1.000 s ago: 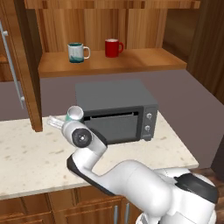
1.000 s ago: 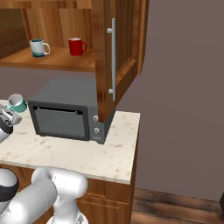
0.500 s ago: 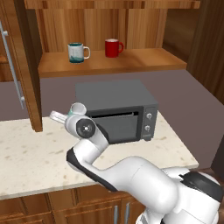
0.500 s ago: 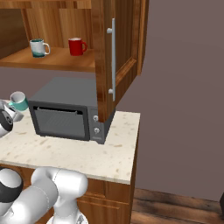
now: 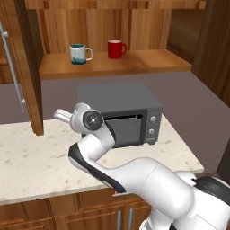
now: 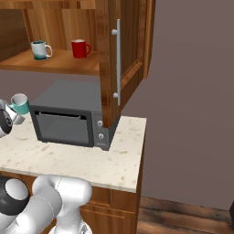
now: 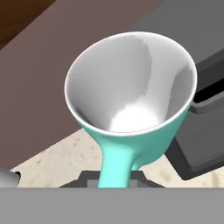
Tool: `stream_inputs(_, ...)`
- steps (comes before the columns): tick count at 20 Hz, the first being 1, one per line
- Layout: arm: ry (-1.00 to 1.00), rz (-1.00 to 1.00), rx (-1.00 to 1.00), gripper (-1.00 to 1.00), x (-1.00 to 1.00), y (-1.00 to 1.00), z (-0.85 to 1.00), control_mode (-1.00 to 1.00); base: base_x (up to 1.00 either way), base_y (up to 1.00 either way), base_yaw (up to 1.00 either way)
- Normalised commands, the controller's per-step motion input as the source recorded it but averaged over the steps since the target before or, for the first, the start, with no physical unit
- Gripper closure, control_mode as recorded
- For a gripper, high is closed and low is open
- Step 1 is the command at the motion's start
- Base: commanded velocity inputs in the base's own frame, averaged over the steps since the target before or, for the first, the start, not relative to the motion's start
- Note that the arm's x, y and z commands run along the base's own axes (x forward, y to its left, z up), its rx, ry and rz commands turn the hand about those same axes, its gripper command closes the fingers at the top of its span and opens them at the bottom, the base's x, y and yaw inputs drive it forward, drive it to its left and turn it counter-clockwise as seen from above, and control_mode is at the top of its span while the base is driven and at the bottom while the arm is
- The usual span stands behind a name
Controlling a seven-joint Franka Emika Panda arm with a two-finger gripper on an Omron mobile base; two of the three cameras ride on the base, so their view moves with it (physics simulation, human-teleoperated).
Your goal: Pick the mug on the counter and place it in the cabinet with the handle facing the right, like the mugs already inside.
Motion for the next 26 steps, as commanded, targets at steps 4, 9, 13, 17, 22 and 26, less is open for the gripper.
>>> stream_inputs(4, 0.02, 0.03, -0.01, 1.0, -0.24, -0.12, 0.11, -1.0, 0.0, 0.0, 0.0)
stream_inputs(9, 0.02, 0.1, -0.02, 1.0, -0.28, -0.19, 0.01, -1.0, 0.0, 0.0, 0.0)
stream_inputs(13, 0.0, 0.14, -0.01, 1.0, -0.33, -0.27, 0.12, -1.0, 0.0, 0.0, 0.0)
stream_inputs(17, 0.0, 0.16, -0.04, 1.0, -0.24, -0.33, 0.24, -1.0, 0.0, 0.0, 0.0)
stream_inputs(22, 0.0, 0.22, -0.06, 1.0, -0.2, -0.3, 0.29, -1.0, 0.0, 0.0, 0.0)
stream_inputs(26, 0.0, 0.22, -0.09, 1.0, -0.22, -0.24, 0.39, -1.0, 0.0, 0.0, 0.0)
